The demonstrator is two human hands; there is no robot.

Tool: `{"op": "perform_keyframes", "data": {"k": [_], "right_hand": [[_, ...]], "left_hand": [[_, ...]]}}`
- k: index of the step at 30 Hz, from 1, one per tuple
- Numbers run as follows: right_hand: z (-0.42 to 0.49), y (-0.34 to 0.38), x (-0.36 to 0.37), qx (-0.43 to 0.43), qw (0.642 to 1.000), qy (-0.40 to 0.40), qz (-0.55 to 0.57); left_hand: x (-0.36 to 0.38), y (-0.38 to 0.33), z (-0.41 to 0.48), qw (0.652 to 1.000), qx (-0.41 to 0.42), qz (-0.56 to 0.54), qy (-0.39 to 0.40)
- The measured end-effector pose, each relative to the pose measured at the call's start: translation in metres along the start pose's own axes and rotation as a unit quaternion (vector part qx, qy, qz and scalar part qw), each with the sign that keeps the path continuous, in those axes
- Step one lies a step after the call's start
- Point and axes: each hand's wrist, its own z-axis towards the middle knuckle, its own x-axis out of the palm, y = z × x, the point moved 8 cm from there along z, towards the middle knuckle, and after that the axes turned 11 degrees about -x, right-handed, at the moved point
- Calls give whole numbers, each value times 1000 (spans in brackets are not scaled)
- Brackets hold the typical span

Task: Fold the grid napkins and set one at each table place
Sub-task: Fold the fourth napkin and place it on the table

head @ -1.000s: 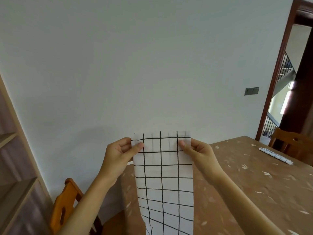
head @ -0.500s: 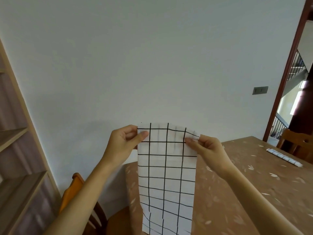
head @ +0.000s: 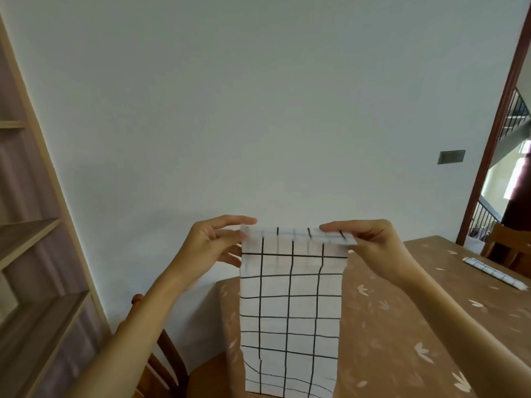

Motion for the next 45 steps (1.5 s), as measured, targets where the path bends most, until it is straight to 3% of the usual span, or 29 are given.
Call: {"op": "perform_keyframes", "data": {"k": [4, 12, 19, 22, 25, 32, 36, 41, 45], "right_hand": [[3, 11, 4, -6, 998, 61, -12], [2, 18, 9, -26, 995, 84, -37], [-10, -3, 9, 94, 986, 42, 130], [-15, -9, 17, 117, 987, 58, 90], [-17, -12, 27, 139, 981, 70, 119], [-11, -12, 25, 129, 988, 49, 64], [-6, -13, 28, 123, 990, 49, 46], [-2, -18, 23, 104, 993, 3, 63], [0, -7, 30, 99, 992, -1, 82]], "left_hand": [[-1, 3, 2, 999, -16, -44, -8], [7, 6, 2, 991, -43, -121, 29], [0, 5, -1, 998, -7, -59, -16], [-2, -2, -2, 998, 25, -46, -34], [-3, -8, -4, 997, 54, -26, -42], [-10, -12, -7, 995, 88, 26, -41], [-14, -8, -2, 996, 79, 14, -47], [-2, 14, 0, 998, -9, 57, 38], [0, 24, -3, 997, -21, 52, 48]]}}
